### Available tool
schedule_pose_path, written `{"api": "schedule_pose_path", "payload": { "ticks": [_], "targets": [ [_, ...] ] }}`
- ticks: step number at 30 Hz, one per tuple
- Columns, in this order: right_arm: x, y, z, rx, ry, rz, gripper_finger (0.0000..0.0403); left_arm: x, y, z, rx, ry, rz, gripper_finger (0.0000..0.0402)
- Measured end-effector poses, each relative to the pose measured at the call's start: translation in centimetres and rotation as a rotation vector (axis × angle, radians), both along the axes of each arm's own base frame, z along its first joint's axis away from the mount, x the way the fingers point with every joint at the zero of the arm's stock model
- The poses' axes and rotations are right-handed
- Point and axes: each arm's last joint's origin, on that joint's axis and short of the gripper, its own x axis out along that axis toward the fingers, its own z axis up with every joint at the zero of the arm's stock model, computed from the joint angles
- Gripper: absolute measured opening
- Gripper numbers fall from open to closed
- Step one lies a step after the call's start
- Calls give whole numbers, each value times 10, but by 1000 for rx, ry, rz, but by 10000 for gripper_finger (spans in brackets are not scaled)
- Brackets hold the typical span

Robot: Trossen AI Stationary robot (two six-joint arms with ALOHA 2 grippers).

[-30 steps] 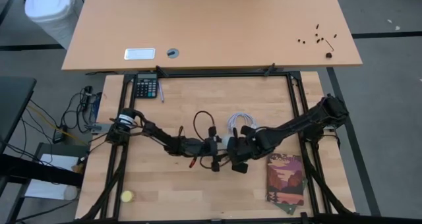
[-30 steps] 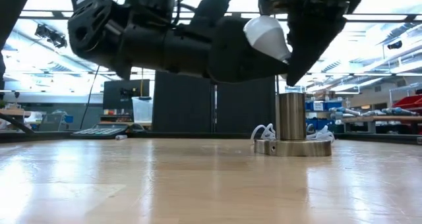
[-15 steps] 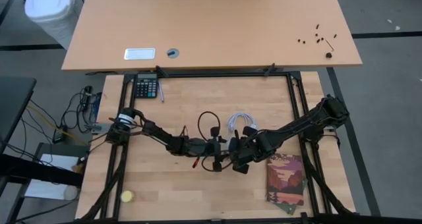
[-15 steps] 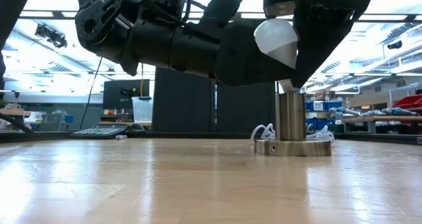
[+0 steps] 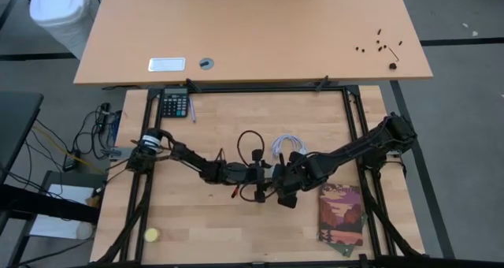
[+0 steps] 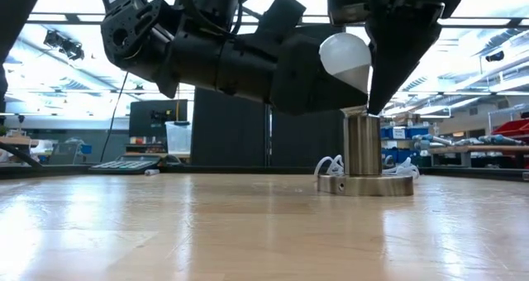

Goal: Screw lightbulb
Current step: Insert the lightbulb into the lamp socket

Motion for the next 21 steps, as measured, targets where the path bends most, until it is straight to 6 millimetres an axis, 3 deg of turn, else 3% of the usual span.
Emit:
{"api": "schedule_pose_path", "payload": {
  "ticks": [14, 21],
  "targets": [
    [-3, 1, -1, 78, 61, 21, 221, 1, 6, -4, -55, 48, -64, 210],
    [-5, 0, -1, 78, 78, 22, 221, 16, 8, 3, -35, 141, -67, 210]
  ]
}}
